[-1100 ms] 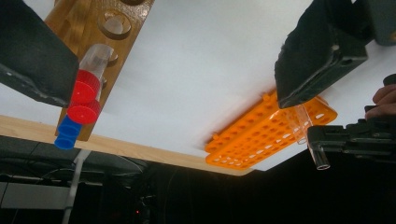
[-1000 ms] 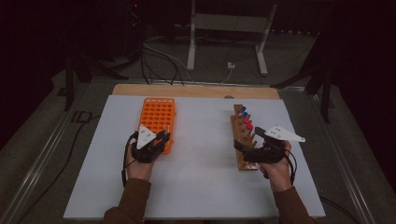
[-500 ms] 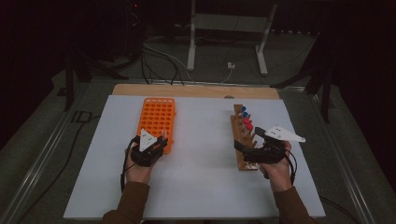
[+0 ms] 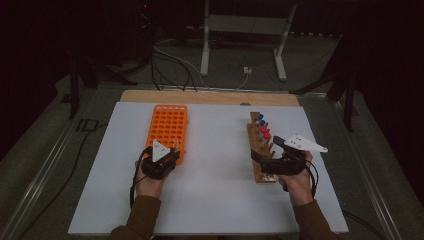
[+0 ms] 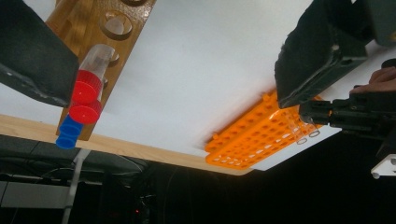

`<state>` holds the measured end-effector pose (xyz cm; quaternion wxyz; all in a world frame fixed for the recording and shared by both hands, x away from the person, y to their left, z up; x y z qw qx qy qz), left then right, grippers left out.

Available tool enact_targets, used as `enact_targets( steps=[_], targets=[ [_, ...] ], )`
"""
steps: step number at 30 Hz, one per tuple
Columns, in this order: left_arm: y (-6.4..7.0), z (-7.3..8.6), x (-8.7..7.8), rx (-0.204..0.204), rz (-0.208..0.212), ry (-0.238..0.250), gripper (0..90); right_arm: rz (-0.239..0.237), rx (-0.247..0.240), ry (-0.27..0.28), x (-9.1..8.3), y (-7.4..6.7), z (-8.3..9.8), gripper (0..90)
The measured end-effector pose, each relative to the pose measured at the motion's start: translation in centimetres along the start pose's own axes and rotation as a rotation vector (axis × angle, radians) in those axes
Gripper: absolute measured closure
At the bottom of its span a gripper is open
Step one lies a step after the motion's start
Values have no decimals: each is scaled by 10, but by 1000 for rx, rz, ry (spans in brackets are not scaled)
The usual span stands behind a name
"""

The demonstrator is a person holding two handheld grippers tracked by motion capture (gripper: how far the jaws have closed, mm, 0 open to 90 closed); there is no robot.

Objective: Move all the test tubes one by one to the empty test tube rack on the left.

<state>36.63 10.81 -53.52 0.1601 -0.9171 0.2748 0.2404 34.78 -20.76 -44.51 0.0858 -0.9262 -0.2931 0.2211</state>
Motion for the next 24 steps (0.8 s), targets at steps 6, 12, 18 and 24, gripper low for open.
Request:
enact_targets(
  steps=[6,12,18,24],
  targets=[
    [-5,0,-9,-66,3,23,588,5,5,1,0,2,0,2],
    [-6,-7,-24,-119,20,88,348,19,16,0,2,8,1,3],
    [-10,-12,-27,-169,6,131,166,47,-14,-9,2,16,1,33],
    [-8,-16,-28,-168,3,130,13,100,-33,-42,13,36,-1,130]
  ],
)
Point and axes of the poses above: each handheld gripper's, and its own axes: x roughly forward along the jaws, z roughly out of its underside, y roughly to its right, the point moved 7 cm from there along x, roughly forward along the jaws, and after that the axes turned 10 degrees about x, right-handed, at the moved point
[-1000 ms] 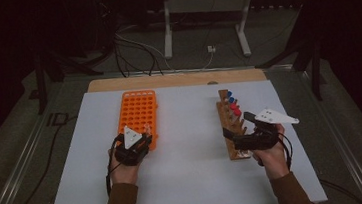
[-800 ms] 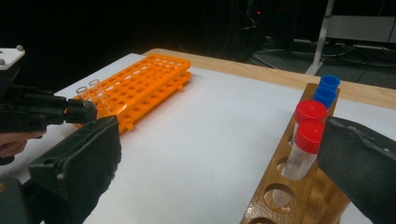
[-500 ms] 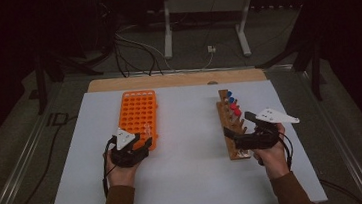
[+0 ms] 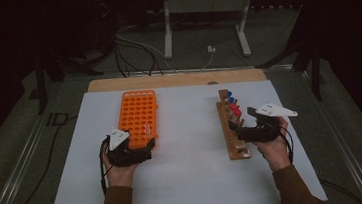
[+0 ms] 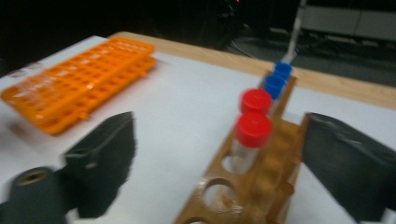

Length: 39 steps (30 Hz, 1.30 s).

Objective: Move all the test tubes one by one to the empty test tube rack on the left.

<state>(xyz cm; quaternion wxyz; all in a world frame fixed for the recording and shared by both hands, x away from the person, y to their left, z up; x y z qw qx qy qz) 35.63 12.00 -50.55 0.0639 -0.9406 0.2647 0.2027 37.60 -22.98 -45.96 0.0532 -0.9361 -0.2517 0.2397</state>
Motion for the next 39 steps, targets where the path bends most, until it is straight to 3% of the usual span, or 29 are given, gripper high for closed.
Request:
enact_targets(
  steps=[2,5,12,16,27,39],
  targets=[
    [0,-1,-1,-4,3,7,8,16,9,-22,7,6,2,194],
    [-1,-2,-2,-9,-1,16,6,38,-15,-51,17,11,8,397],
    [-2,-2,-3,-12,1,22,6,111,-10,-58,31,21,11,605],
    [-1,-2,-2,-9,1,17,7,106,-1,-53,32,22,10,691],
    [-1,-1,-2,-11,4,12,7,99,-52,30,12,10,-5,701],
    [-1,-5,-5,-14,1,32,7,73,-35,151,-25,2,-26,702]
  ],
)
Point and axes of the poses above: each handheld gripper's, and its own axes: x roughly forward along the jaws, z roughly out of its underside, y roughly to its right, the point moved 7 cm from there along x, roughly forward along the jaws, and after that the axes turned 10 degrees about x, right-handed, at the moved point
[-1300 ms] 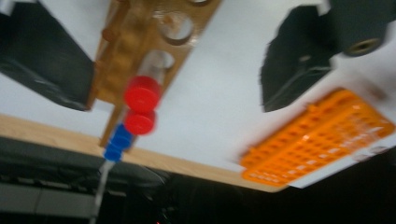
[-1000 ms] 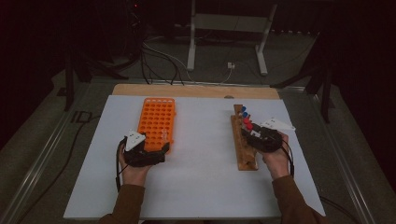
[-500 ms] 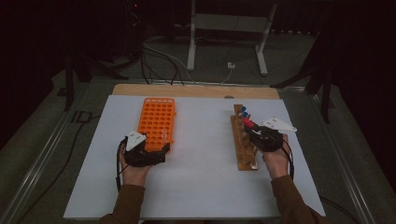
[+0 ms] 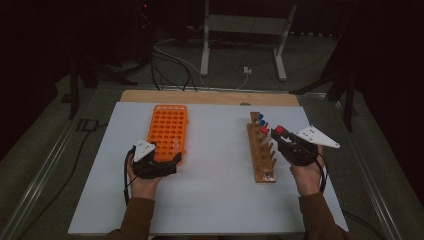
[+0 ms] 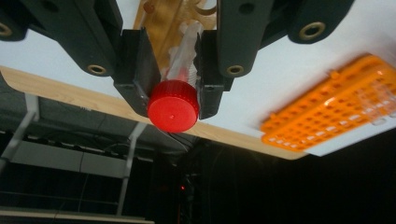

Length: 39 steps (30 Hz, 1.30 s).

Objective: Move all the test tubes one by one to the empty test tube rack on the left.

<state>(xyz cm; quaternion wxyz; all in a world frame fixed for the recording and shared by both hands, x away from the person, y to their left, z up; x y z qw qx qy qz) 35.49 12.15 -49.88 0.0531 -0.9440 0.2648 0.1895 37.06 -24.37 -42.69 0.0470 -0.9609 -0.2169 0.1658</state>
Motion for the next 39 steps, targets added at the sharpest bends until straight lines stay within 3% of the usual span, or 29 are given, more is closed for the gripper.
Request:
enact_targets(
  steps=[4,11,19,25,39],
  targets=[
    [4,-6,-3,26,-4,16,7,-44,15,11,-8,-6,-3,702],
    [23,-21,-5,67,29,43,13,-101,-15,-22,-7,-23,0,702],
    [56,-40,8,104,115,74,14,-163,-16,-54,-5,-39,4,701],
    [79,-57,19,127,187,109,48,-175,-6,-80,-4,-46,7,700],
    [131,-65,45,232,316,83,190,-220,1,-126,2,-63,15,700]
  ],
)
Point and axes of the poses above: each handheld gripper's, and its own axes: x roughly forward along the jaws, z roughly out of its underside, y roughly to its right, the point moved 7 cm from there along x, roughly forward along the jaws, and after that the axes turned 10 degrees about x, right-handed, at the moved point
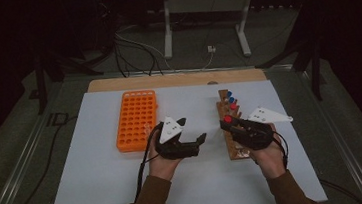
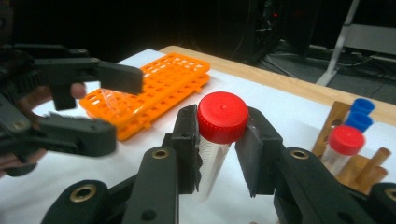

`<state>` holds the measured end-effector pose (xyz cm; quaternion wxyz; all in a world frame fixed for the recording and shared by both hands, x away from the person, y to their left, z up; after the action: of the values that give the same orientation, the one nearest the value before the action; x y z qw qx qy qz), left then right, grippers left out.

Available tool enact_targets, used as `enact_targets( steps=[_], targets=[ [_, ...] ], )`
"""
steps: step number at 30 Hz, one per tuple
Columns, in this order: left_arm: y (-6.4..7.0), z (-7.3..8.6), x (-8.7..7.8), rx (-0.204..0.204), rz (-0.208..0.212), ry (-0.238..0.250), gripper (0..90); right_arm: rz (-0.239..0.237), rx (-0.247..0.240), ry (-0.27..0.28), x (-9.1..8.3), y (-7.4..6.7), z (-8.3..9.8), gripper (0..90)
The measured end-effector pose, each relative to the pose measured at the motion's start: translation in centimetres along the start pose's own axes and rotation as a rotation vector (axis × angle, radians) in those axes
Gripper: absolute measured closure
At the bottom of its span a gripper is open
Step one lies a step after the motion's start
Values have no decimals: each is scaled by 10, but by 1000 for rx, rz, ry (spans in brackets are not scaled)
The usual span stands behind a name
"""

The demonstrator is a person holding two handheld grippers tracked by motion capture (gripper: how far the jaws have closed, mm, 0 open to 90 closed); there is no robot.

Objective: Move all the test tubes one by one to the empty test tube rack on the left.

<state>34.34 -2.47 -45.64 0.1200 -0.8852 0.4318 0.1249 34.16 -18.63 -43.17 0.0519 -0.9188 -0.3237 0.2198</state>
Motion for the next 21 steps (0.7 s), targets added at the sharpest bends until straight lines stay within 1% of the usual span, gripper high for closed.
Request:
enact_targets(
  steps=[3,5,8,10,12,14,17,21],
  targets=[
    [9,-1,7,21,25,-12,212,-6,1,-7,2,-2,1,700],
    [15,-2,12,45,46,-20,213,-11,1,-10,3,-4,2,699],
    [23,-3,18,68,68,-29,220,-16,-2,-15,4,-7,3,699],
    [28,-4,22,83,73,-36,245,-18,-3,-18,5,-8,3,699],
    [31,-5,25,98,77,-40,300,-24,-3,-21,5,-10,4,699],
    [33,-5,28,103,81,-41,376,-32,-3,-24,6,-11,4,698],
    [33,-5,30,97,96,-32,482,-38,-5,-27,7,-13,5,698],
    [33,-5,30,93,107,-29,593,-44,-6,-32,8,-14,6,699]
  ],
)
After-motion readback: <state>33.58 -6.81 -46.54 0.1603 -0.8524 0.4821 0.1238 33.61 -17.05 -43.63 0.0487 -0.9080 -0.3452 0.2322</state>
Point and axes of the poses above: each handheld gripper's, and its own axes: x roughly forward along the jaws, z roughly out of its underside, y roughly to its right, the point moved 7 cm from there along x, roughly forward along the jaws, and after that the axes turned 10 degrees about x, right-handed, at the moved point
